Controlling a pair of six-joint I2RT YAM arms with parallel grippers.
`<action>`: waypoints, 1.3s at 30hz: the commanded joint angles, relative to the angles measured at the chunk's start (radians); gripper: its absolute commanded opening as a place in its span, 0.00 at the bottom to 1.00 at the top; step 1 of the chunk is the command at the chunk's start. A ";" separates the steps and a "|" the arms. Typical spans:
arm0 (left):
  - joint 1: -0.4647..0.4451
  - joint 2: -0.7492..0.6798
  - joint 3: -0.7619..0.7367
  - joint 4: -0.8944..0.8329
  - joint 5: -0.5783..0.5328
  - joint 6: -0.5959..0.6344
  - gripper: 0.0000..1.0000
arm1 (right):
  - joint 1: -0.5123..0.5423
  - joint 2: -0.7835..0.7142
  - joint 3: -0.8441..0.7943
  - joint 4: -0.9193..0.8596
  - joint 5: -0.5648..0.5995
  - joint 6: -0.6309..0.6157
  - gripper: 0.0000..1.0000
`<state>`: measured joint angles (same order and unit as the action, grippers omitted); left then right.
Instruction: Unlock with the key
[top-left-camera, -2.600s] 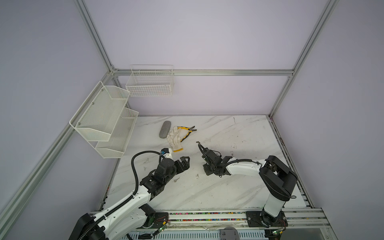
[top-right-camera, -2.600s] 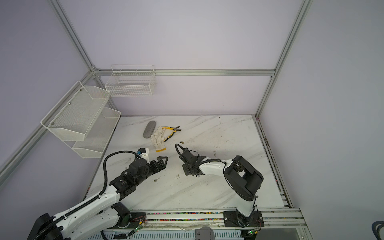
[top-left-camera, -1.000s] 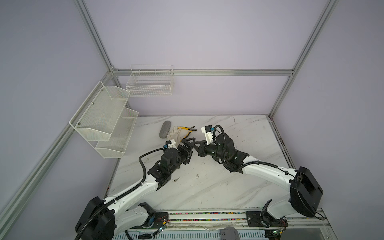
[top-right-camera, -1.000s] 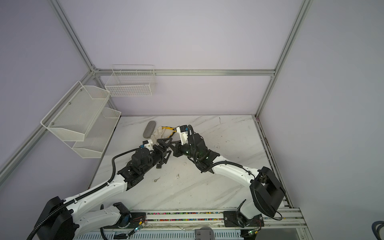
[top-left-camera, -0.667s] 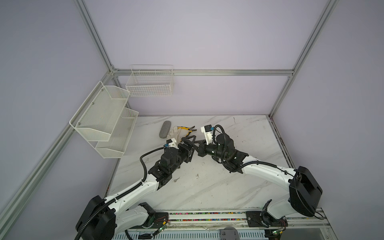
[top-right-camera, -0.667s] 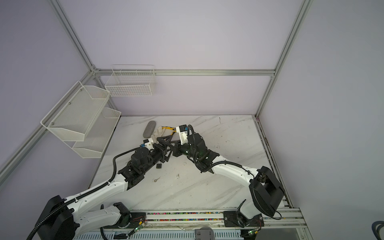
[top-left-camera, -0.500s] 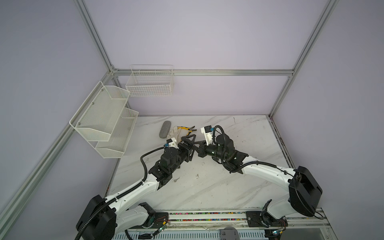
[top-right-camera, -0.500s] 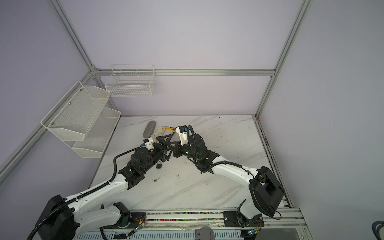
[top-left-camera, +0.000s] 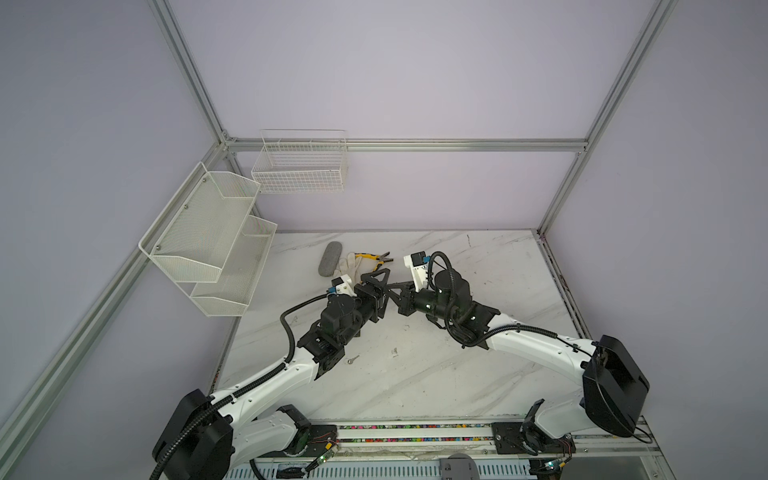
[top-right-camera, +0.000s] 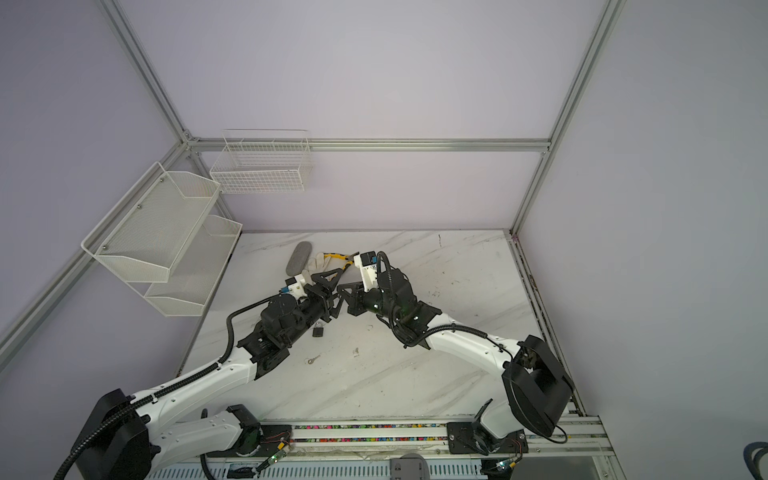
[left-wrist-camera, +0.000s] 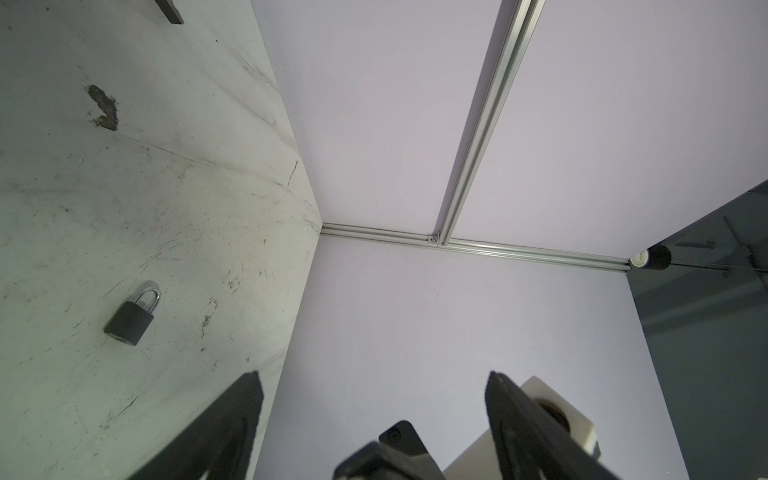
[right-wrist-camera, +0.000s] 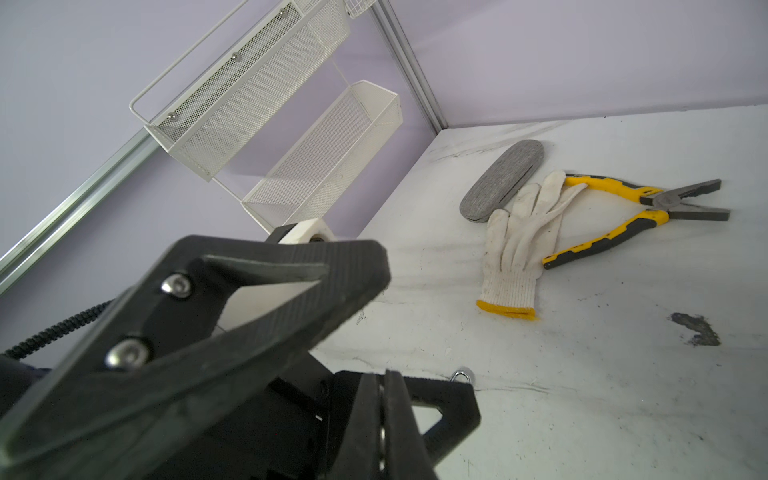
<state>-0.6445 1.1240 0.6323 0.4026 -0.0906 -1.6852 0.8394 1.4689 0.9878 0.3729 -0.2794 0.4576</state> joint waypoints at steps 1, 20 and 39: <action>-0.004 -0.017 0.031 0.033 -0.031 -0.013 0.82 | -0.002 -0.026 -0.005 -0.014 0.014 -0.025 0.00; 0.003 -0.028 0.017 -0.036 -0.074 -0.026 0.61 | -0.003 -0.060 -0.012 -0.048 0.067 -0.107 0.00; 0.008 0.008 0.032 -0.059 -0.048 -0.038 0.20 | -0.003 -0.079 -0.016 -0.065 0.078 -0.157 0.00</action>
<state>-0.6418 1.1362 0.6323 0.3454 -0.1421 -1.7279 0.8394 1.4136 0.9775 0.3084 -0.2188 0.3252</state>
